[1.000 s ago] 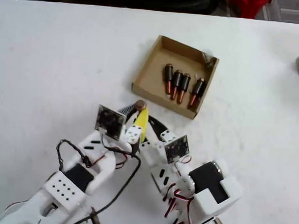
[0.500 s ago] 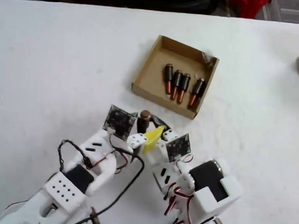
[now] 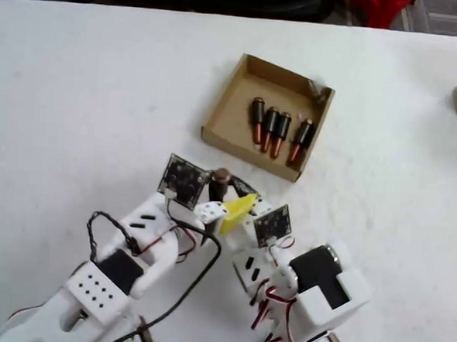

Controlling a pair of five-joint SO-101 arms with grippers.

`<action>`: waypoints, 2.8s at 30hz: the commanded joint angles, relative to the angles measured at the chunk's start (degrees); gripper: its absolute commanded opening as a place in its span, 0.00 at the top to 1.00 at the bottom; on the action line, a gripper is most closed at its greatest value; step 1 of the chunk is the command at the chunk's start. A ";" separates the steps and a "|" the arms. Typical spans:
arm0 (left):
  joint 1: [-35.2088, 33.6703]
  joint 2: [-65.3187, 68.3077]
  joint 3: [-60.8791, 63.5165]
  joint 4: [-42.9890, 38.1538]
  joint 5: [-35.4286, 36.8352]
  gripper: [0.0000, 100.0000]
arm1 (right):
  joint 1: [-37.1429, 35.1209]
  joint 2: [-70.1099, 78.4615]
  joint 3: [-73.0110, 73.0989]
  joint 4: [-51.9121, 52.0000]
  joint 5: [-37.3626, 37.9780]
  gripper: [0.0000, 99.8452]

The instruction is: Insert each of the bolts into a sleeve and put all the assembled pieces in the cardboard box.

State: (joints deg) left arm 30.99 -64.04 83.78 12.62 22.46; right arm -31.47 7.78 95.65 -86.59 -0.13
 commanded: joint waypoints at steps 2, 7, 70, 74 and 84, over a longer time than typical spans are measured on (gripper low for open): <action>0.40 -1.27 -6.86 -0.26 -0.09 0.68 | 0.40 -0.31 -0.09 -1.54 -0.44 0.98; -4.09 -1.27 -10.81 0.18 -0.09 0.68 | 0.40 -0.31 -0.09 -1.54 -0.44 0.98; -43.56 -40.04 13.27 49.05 -17.67 0.97 | 3.38 -0.92 0.00 -1.98 0.00 0.98; -43.65 -40.04 13.27 49.14 -17.67 0.98 | 3.38 -1.01 0.00 -2.07 0.00 0.98; -43.65 -40.04 13.27 52.84 -29.19 0.98 | 9.19 -17.01 -0.26 12.26 0.00 0.98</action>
State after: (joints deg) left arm -13.41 -103.34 97.05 64.22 -0.31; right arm -24.44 -2.33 96.26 -81.41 -0.13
